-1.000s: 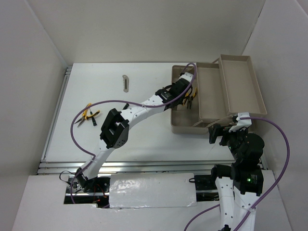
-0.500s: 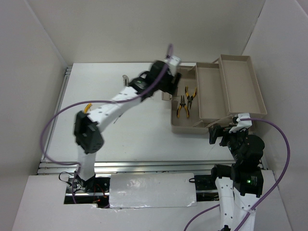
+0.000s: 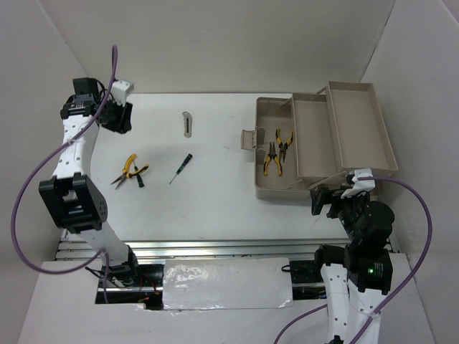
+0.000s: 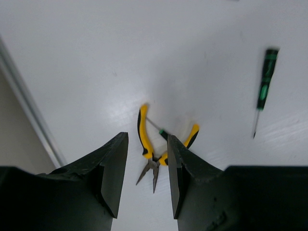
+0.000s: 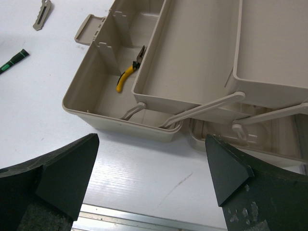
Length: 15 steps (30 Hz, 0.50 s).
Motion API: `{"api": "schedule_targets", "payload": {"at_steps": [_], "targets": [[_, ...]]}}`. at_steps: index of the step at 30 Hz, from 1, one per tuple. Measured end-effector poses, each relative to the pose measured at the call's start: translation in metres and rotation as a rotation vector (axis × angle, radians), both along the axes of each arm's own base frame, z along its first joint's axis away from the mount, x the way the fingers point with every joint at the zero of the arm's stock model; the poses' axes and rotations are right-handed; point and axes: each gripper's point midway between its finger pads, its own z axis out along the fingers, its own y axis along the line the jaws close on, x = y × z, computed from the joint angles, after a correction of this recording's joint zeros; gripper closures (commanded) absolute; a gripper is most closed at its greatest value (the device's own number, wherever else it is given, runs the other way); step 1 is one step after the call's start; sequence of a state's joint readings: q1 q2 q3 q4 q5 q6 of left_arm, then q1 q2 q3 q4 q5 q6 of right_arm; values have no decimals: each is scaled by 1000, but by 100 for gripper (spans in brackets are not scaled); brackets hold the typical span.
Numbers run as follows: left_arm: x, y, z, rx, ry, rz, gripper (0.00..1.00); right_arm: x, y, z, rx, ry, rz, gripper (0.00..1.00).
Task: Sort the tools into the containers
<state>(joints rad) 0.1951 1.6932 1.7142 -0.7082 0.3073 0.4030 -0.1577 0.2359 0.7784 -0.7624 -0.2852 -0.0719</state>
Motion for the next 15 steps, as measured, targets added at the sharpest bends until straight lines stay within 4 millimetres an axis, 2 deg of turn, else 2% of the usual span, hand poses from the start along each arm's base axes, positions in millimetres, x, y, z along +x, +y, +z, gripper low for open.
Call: {"api": "schedule_targets", "payload": {"at_steps": [3, 5, 6, 10, 15], "targets": [[-13, 24, -80, -47, 224, 10, 50, 0, 0, 0, 0, 0, 1, 0], [-22, 37, -119, -77, 331, 30, 50, 0, 0, 0, 0, 0, 1, 0], [-25, 44, -131, -90, 363, 45, 49, 0, 0, 0, 1, 1, 2, 0], [-29, 61, -156, -115, 416, 86, 49, 0, 0, 0, 1, 1, 3, 0], [-28, 61, -170, -124, 442, 83, 44, 0, 0, 0, 1, 1, 3, 0]]}}
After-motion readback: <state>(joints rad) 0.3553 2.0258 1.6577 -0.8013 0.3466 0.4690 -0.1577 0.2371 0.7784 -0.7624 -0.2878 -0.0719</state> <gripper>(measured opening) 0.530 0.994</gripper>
